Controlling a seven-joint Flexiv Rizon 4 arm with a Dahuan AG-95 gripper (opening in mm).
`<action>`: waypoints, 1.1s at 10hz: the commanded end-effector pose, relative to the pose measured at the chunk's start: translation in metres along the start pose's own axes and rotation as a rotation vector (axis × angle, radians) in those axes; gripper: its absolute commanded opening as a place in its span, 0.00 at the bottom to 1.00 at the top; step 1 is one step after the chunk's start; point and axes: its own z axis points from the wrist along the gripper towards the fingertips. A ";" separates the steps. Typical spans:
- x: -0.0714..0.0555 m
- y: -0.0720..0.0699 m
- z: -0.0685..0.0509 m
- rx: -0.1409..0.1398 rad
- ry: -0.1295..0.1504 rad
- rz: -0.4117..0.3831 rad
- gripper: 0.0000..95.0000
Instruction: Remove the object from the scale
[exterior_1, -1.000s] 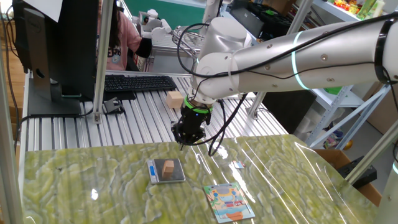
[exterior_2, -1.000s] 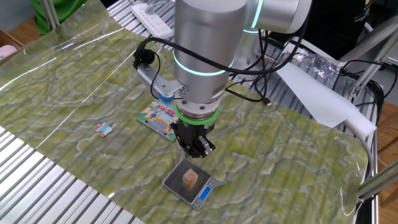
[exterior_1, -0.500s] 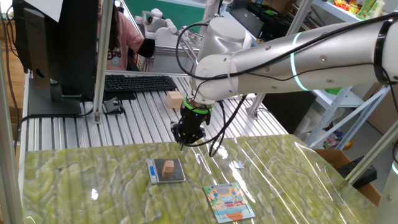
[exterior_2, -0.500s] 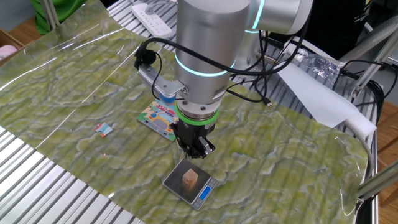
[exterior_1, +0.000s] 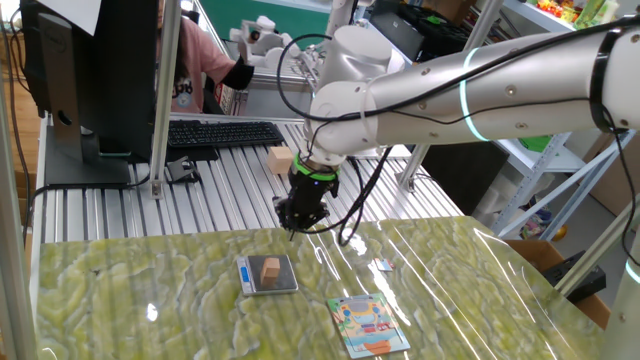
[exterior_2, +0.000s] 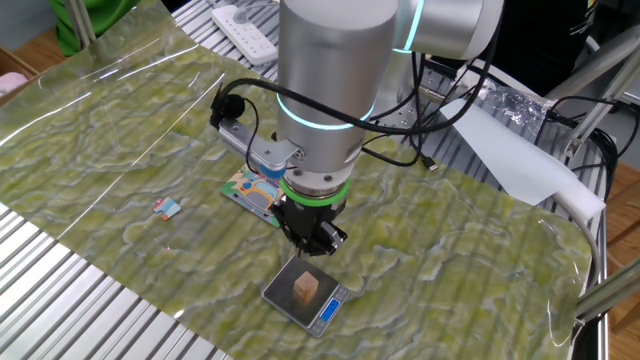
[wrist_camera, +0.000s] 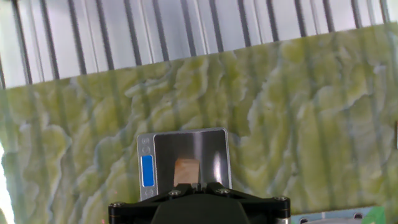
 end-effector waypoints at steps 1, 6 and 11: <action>-0.002 0.001 0.001 -0.008 0.003 -0.064 0.00; -0.002 0.001 0.001 -0.025 0.002 -0.036 0.00; -0.002 0.001 0.001 -0.024 -0.016 -0.033 0.00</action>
